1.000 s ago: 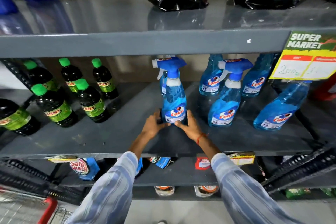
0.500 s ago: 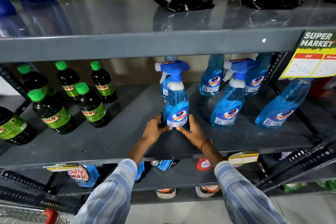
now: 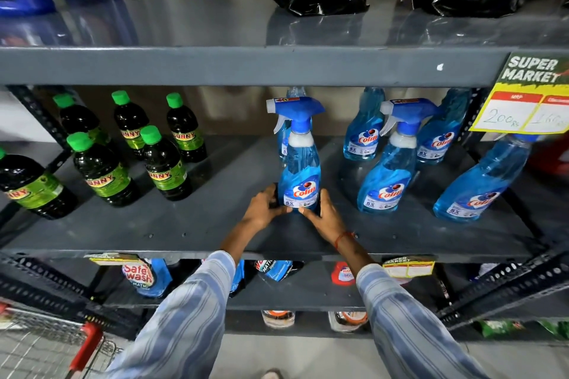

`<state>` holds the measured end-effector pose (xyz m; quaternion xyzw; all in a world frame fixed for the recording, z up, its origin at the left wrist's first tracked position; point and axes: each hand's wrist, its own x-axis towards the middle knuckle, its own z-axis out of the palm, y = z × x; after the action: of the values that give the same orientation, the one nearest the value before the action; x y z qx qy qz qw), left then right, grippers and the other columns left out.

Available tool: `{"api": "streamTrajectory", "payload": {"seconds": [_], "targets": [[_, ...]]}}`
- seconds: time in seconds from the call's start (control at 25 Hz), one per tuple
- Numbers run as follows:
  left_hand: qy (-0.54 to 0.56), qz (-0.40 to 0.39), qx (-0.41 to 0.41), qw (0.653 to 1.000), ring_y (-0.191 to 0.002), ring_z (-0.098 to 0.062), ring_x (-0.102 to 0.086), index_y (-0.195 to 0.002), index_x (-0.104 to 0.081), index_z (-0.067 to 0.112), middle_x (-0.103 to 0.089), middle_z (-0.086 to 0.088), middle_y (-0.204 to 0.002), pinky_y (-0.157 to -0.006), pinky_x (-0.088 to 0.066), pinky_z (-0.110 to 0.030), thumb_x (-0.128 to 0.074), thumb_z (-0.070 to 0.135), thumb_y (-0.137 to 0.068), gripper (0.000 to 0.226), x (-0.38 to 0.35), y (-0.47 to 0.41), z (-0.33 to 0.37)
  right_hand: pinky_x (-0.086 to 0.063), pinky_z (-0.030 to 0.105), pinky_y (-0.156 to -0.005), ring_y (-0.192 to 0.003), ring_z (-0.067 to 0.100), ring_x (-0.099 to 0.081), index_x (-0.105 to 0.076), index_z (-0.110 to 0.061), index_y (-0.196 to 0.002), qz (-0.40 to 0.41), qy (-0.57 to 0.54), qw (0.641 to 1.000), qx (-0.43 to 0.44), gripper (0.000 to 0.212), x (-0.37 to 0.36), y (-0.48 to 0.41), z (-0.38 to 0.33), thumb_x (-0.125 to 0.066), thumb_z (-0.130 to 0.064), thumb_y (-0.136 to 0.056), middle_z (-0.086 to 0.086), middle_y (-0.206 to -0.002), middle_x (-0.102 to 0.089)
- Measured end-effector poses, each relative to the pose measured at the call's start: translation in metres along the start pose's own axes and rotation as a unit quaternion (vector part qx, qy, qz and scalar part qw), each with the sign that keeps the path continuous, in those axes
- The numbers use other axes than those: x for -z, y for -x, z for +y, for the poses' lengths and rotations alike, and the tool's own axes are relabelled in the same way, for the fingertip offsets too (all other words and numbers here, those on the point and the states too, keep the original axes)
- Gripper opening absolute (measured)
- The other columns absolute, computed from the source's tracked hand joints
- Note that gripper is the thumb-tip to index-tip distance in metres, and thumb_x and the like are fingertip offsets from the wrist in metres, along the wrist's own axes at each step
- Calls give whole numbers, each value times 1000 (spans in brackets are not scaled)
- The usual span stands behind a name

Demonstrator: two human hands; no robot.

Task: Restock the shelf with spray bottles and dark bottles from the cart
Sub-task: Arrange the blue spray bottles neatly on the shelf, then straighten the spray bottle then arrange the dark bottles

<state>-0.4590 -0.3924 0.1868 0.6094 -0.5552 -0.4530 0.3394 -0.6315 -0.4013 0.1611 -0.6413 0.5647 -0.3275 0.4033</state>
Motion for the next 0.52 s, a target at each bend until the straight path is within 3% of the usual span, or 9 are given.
{"api": "streamTrajectory", "payload": {"seconds": [0.12,0.16,0.24,0.32,0.4,0.52], "targets": [[11,5,6,1000,-122,-31,-54,-131,-42,6,-56,-18,-133,-107,-41,-51,-73,2,-73,67,-1,3,2,-34,6,-74,-119,29,-54,-38,-2,-124,1,-5,1000,3,52,1,1,-3,-67,-17,-83,17,-131,-54],[17,1,6,1000,-123,-32,-53,-133,-40,5,-54,-19,-134,-107,-41,-51,-72,-1,-73,68,-1,5,3,-36,7,-78,-122,30,-51,-37,-2,-128,-2,-15,1000,4,56,3,4,-6,-67,-17,-83,17,-134,-52],[19,0,4,1000,-125,-32,-51,-134,-38,2,-53,-19,-136,-108,-40,-51,-70,-6,-72,70,-2,10,3,-39,20,-101,-133,29,-40,-26,-3,-140,15,-29,999,6,72,2,15,-16,-68,-17,-82,15,-146,-39],[-17,41,-12,999,-126,-30,-51,-135,-38,1,-52,-18,-137,-109,-40,-46,-70,-2,-74,69,2,17,7,-33,32,-112,-137,29,-35,-24,-3,-143,126,-38,991,32,74,-6,31,-30,-66,-15,-83,17,-149,-34],[-72,130,-55,987,-120,-27,-56,-132,-42,1,-58,-16,-131,-105,-44,-34,-69,5,-77,61,12,28,12,-34,25,-107,-130,29,-43,-36,-2,-137,262,-87,957,90,60,-18,49,-52,-64,-11,-84,21,-138,-43],[-71,247,-135,957,-87,-17,-68,-119,-51,6,-71,-9,-103,-78,-48,-14,-66,13,-81,42,45,53,19,-34,19,-106,-123,17,-44,-46,-1,-129,304,-92,930,184,46,-55,62,-96,-60,-13,-87,18,-128,-49]]}}
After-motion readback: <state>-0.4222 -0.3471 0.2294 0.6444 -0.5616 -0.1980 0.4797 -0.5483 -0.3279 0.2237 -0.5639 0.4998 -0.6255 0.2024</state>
